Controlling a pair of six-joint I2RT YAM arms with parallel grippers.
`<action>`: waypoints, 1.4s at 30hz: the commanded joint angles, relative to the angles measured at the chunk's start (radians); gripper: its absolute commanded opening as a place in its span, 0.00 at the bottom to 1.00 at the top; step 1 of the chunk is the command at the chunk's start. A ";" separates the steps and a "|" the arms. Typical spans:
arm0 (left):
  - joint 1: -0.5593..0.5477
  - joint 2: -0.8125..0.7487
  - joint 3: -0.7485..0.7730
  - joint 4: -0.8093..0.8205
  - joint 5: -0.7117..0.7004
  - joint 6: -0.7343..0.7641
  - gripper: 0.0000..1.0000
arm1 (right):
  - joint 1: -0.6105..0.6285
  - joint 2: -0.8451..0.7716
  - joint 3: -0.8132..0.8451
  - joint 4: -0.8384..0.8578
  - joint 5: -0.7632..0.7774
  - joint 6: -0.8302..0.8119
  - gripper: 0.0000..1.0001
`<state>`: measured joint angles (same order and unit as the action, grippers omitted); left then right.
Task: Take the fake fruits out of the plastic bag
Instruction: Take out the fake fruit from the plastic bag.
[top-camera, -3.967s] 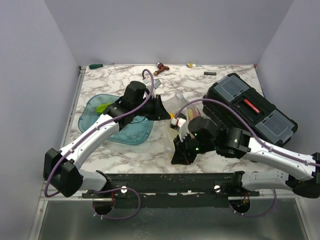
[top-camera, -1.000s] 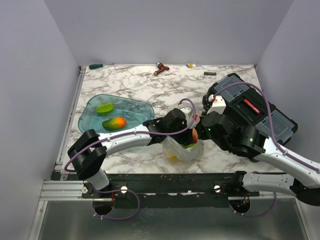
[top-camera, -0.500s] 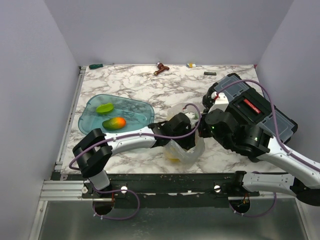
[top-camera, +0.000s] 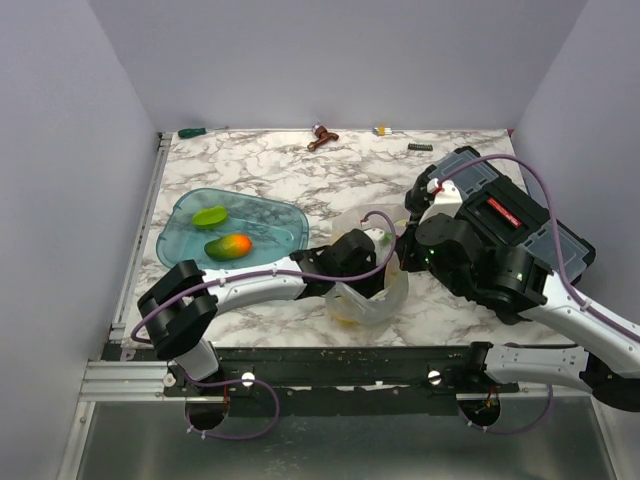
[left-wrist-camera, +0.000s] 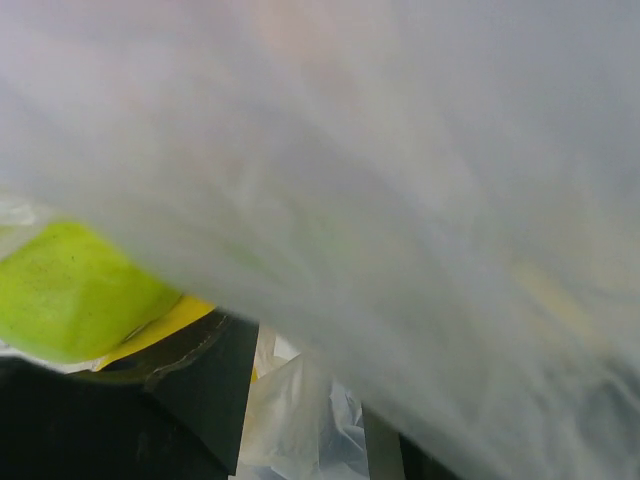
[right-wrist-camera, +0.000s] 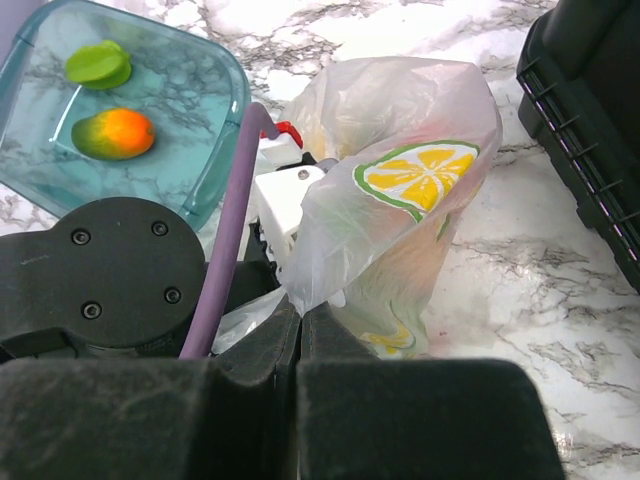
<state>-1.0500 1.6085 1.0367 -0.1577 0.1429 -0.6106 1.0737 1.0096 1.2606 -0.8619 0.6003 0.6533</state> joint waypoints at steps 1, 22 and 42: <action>-0.009 0.009 0.044 -0.029 -0.019 0.030 0.40 | 0.000 -0.007 0.042 0.008 0.007 -0.008 0.01; -0.095 0.219 0.133 -0.011 -0.076 -0.058 0.63 | 0.001 -0.060 -0.074 -0.023 -0.004 0.055 0.01; -0.077 0.253 0.140 0.188 -0.123 -0.133 0.70 | 0.001 -0.150 -0.130 -0.087 -0.055 0.148 0.01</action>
<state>-1.1320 1.8721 1.1725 -0.0498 0.0517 -0.7078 1.0668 0.8593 1.1255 -0.9447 0.5838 0.7776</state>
